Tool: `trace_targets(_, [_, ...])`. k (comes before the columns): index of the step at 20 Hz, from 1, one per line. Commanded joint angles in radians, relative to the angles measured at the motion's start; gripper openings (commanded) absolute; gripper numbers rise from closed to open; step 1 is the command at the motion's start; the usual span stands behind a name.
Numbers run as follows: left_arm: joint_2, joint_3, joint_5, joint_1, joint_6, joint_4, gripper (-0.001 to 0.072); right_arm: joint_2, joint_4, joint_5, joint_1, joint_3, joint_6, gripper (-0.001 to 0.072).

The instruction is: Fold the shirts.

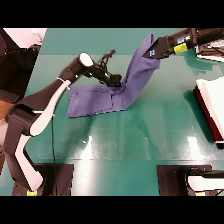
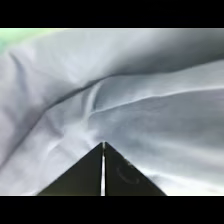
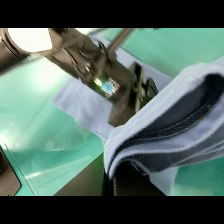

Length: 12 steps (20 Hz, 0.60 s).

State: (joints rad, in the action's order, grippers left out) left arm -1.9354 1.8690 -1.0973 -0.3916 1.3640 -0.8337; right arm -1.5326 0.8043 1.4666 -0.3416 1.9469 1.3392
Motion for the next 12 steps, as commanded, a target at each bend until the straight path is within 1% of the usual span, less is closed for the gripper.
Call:
trace_targets(1, [0.087,0.022,-0.052,0.099,-0.001,-0.104,0.0029,-0.029,-0.016,-0.047,-0.069,0.002,-0.02,0.001])
trace_targets(4, [0.188,0.022,-0.105,0.235,-0.002,-0.126,0.003,-0.114,-0.162,-0.136,-0.178,0.002,-0.09,0.001])
trace_targets(6, [0.253,0.022,-0.146,0.323,-0.003,-0.137,0.003,-0.195,-0.224,-0.252,-0.279,0.002,-0.152,0.0011])
trace_targets(8, [0.315,0.022,-0.182,0.406,-0.003,-0.136,0.0031,-0.29,-0.235,-0.408,-0.399,0.003,-0.187,0.0015])
trace_targets(9, [0.343,0.022,-0.195,0.442,-0.003,-0.137,0.003,-0.335,-0.237,-0.478,-0.451,0.004,-0.206,0.0122])
trace_targets(10, [0.372,0.022,-0.203,0.478,-0.003,-0.137,0.003,-0.373,-0.237,-0.537,-0.496,0.004,-0.23,0.0347])
trace_targets(11, [0.393,0.022,-0.208,0.505,-0.003,-0.136,0.0031,-0.405,-0.237,-0.586,-0.531,0.004,-0.233,0.0502])
trace_targets(12, [0.416,0.022,-0.214,0.529,-0.003,-0.136,0.003,-0.423,-0.235,-0.603,-0.55,0.004,-0.233,0.0515])
